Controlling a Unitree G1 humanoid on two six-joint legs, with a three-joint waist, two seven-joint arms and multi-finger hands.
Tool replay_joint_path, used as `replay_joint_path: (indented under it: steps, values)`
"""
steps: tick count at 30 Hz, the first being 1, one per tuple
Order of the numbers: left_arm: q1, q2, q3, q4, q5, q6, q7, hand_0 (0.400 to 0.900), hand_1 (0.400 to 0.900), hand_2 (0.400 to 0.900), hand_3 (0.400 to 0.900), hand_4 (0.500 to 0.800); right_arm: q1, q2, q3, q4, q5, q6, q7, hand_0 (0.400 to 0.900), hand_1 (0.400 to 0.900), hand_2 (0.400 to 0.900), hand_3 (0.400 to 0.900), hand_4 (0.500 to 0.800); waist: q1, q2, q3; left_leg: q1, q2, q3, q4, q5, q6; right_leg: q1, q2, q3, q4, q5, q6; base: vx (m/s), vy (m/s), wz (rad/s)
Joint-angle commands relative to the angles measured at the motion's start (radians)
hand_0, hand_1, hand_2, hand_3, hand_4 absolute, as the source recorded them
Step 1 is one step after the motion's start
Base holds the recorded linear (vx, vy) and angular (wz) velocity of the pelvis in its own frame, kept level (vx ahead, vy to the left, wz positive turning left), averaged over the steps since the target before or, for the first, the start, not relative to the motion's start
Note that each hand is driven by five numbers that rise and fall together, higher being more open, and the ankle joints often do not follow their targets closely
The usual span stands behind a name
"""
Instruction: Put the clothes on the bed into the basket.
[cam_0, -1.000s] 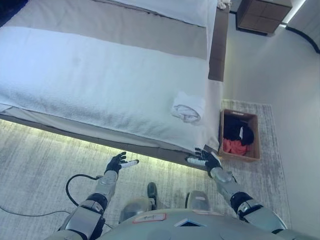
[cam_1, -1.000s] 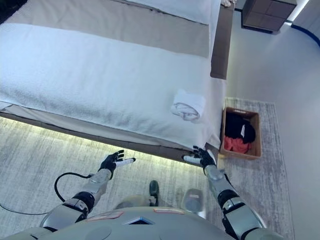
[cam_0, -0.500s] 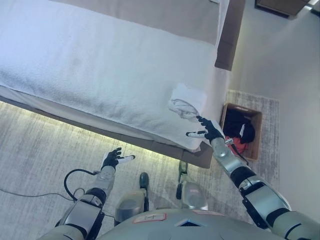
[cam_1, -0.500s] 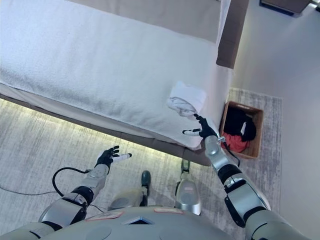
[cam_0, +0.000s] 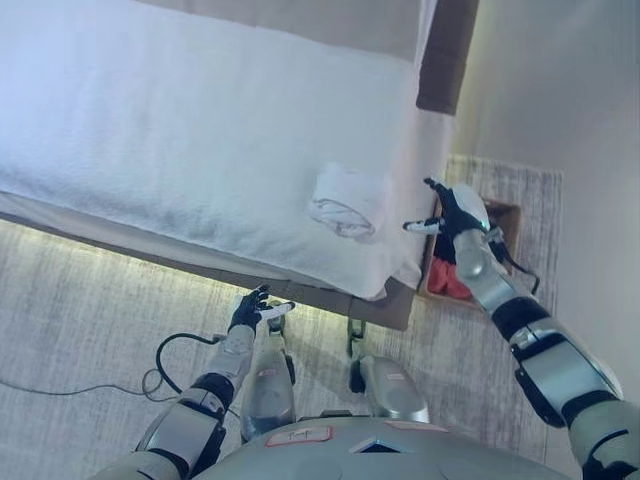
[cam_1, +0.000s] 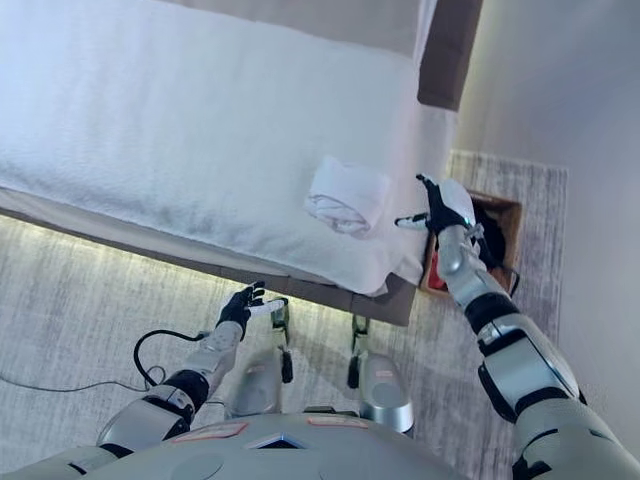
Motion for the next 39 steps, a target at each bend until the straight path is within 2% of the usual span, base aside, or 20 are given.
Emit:
replay_joint_path:
  steps: [1,12,19,20,29,39]
  values:
    - [-0.076,0.035,-0.028,0.02,-0.015,-0.041,0.051,0.9,0.9,0.9,0.9,0.8,-0.204,0.005,0.036,0.071,-0.011,-0.031,-0.067,0.9,0.9,0.9,0.9,0.8,0.024,-0.035,0.017,-0.014,-0.025,-0.008,-0.002,-0.036,-0.019,-0.017,-0.071,0.03,0.0,-0.036,0.068,-0.01,0.054,-0.11]
    - [-0.152,0.049,-0.055,0.022,-0.056,-0.048,0.059,0.9,0.9,0.9,0.9,0.8,-0.431,0.014,0.123,0.241,0.083,-0.036,-0.013,0.9,0.9,0.9,0.9,0.8,0.05,-0.065,0.088,-0.108,-0.038,-0.028,-0.004,-0.024,-0.023,-0.12,-0.08,0.028,0.0,0.002,0.08,0.0,0.014,0.05]
    - [-0.222,0.046,-0.099,0.019,-0.078,-0.056,0.056,0.9,0.9,0.9,0.9,0.8,-0.567,0.046,0.161,0.378,0.15,-0.033,0.029,0.9,0.9,0.9,0.9,0.8,0.079,-0.07,0.134,-0.181,-0.053,-0.055,0.029,-0.025,-0.023,-0.169,-0.087,0.012,0.0,0.013,0.082,0.0,-0.002,0.11]
    - [-0.23,0.047,-0.1,0.019,-0.08,-0.054,0.052,0.9,0.9,0.9,0.9,0.8,-0.574,0.043,0.158,0.382,0.165,-0.033,0.029,0.4,0.4,0.4,0.4,0.5,0.083,-0.07,0.137,-0.186,-0.056,-0.058,0.033,-0.026,-0.023,-0.171,-0.087,0.012,0.0,0.014,0.083,0.0,-0.002,0.07]
    - [-0.25,0.049,-0.096,0.066,-0.065,-0.05,0.06,0.9,0.9,0.9,0.9,0.8,-0.564,0.087,0.133,0.386,0.228,-0.033,0.048,0.4,0.4,0.4,0.4,0.5,0.079,-0.075,0.133,-0.174,-0.063,-0.075,0.024,-0.029,-0.02,-0.164,-0.091,0.005,0.0,0.012,0.085,0.02,-0.001,0.06]
    - [-0.236,0.047,-0.08,0.092,-0.051,-0.052,0.061,0.9,0.9,0.9,0.9,0.8,-0.524,0.067,0.096,0.358,0.268,-0.05,0.049,0.4,0.4,0.4,0.4,0.5,0.07,-0.073,0.117,-0.13,-0.061,-0.078,0.005,-0.028,-0.022,-0.14,-0.092,0.004,0.0,0.01,0.086,0.0,-0.004,0.03]
